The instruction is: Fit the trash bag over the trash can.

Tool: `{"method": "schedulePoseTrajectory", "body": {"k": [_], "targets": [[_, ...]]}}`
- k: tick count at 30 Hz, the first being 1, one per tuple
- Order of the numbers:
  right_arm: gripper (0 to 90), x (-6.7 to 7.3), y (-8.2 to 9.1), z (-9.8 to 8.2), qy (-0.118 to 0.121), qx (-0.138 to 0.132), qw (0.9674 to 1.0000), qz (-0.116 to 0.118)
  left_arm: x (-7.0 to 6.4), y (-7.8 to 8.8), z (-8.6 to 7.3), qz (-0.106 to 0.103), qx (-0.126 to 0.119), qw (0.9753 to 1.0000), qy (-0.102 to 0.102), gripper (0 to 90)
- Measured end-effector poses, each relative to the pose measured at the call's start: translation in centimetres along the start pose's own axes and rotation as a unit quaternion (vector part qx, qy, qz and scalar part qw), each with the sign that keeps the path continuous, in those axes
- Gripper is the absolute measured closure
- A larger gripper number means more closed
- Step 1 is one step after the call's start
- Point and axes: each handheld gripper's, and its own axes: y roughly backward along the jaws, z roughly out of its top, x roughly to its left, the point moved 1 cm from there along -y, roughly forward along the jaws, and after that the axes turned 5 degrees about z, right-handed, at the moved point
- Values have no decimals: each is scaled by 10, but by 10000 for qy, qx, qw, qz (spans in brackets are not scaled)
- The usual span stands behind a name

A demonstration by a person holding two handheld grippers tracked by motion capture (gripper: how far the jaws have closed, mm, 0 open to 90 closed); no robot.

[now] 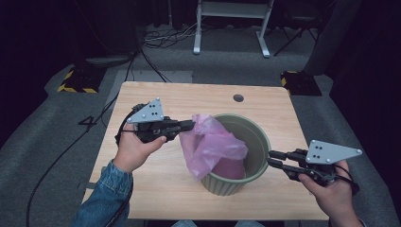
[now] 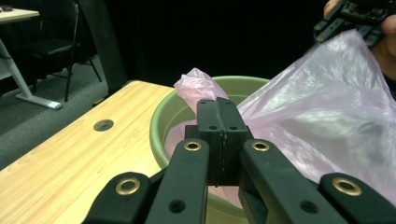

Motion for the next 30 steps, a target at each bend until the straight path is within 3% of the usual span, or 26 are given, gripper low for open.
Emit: {"method": "schedulePoseTrajectory", "body": {"k": [3,6,7,11,15,16,17,19,21,22,25,30], "targets": [[532,6,4,14,191,-172,9997,-42,-3,-4,7,-51,-73,9999,-58,900],[474,8,3,22,277,-246,9993,-60,-5,-7,10,-84,-89,9999,-78,900],[403,7,-2,28,388,-297,9988,-72,-5,-8,11,-91,-80,9999,-101,900],[337,3,-15,34,449,-231,9987,-31,-6,-12,13,-138,-78,9998,-127,900],[313,-7,-44,39,390,-18,9990,196,-7,-16,14,-214,-95,9997,-111,900],[369,-10,-55,42,474,-39,9986,236,-8,-17,14,-238,-96,9996,-118,900],[369,-10,-55,42,474,-39,9986,236,-8,-17,15,-258,-98,9996,-106,900],[631,-9,-63,47,674,-118,9966,468,-8,-19,15,-275,-103,9995,-108,900],[805,-7,-67,53,691,-290,9934,872,-7,-18,16,-253,-113,9996,-93,900],[883,-5,-65,54,710,-263,9931,894,-4,-17,15,-226,-130,9996,-49,900],[900,-4,-60,53,753,-216,9928,900,1,-14,12,-157,-150,9998,19,900],[900,0,-37,35,556,135,9950,824,12,-7,4,83,-196,9996,188,900]]}}
